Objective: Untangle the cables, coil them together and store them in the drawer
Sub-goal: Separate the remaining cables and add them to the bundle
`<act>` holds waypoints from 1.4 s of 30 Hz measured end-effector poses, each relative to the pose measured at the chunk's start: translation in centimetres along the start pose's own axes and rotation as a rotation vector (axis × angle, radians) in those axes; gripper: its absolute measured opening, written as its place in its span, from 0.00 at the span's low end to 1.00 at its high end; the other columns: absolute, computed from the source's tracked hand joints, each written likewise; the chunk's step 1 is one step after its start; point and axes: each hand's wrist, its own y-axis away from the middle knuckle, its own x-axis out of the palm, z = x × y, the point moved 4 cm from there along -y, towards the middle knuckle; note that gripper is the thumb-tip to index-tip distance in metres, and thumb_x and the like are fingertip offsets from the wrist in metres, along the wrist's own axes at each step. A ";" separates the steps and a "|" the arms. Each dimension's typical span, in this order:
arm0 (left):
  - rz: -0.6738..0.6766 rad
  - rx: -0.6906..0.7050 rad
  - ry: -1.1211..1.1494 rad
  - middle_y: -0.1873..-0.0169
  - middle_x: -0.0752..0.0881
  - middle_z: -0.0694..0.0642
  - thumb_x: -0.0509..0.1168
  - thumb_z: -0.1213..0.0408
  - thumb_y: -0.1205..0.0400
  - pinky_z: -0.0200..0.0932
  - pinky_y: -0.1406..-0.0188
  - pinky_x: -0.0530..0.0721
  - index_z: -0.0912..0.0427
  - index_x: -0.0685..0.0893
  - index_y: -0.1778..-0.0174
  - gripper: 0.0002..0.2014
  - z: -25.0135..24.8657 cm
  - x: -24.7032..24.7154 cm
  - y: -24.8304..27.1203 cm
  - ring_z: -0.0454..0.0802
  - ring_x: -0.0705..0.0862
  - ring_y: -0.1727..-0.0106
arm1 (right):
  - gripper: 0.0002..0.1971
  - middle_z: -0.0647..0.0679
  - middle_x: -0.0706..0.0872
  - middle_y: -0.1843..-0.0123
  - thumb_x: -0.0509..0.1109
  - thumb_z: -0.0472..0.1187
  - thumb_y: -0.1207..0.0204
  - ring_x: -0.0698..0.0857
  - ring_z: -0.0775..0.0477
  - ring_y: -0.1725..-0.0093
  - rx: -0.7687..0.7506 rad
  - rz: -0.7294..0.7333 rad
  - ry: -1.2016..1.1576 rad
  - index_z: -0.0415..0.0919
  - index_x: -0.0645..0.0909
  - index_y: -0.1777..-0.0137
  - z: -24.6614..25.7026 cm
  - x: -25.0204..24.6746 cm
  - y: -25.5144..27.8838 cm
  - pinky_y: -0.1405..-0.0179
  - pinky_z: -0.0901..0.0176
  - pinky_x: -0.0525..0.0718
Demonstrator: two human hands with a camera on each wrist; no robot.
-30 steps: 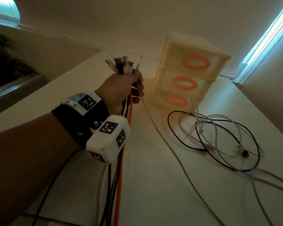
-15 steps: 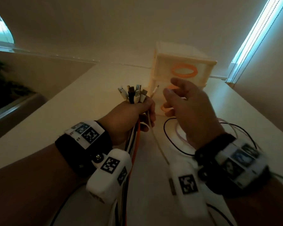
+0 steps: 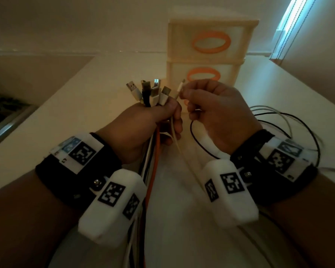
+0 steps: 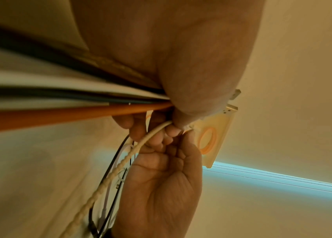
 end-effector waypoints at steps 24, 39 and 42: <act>0.060 -0.010 0.092 0.74 0.78 0.59 0.56 0.52 0.10 0.50 0.60 0.79 0.61 0.78 0.70 0.24 -0.6 -0.2 0.1 0.56 0.82 0.68 | 0.11 0.53 0.87 0.57 0.75 0.47 0.21 0.80 0.47 0.51 0.098 0.053 0.004 0.43 0.91 0.44 0.9 0.9 1.1 0.50 0.50 0.80; -0.257 0.116 0.069 0.66 0.86 0.55 0.54 0.49 0.08 0.50 0.53 0.81 0.57 0.70 0.76 0.29 -3.0 -3.4 0.5 0.50 0.83 0.61 | 0.13 0.43 0.87 0.60 0.59 0.43 0.10 0.86 0.46 0.63 0.487 0.330 0.052 0.37 0.82 0.46 1.9 9.9 5.8 0.65 0.53 0.86; -0.218 0.065 0.261 0.71 0.82 0.55 0.53 0.48 0.08 0.51 0.54 0.83 0.56 0.69 0.75 0.28 -3.2 -3.2 0.6 0.52 0.87 0.64 | 0.15 0.51 0.72 0.74 0.55 0.47 0.09 0.70 0.54 0.79 0.504 0.288 -0.024 0.42 0.74 0.55 1.5 10.4 7.0 0.81 0.65 0.69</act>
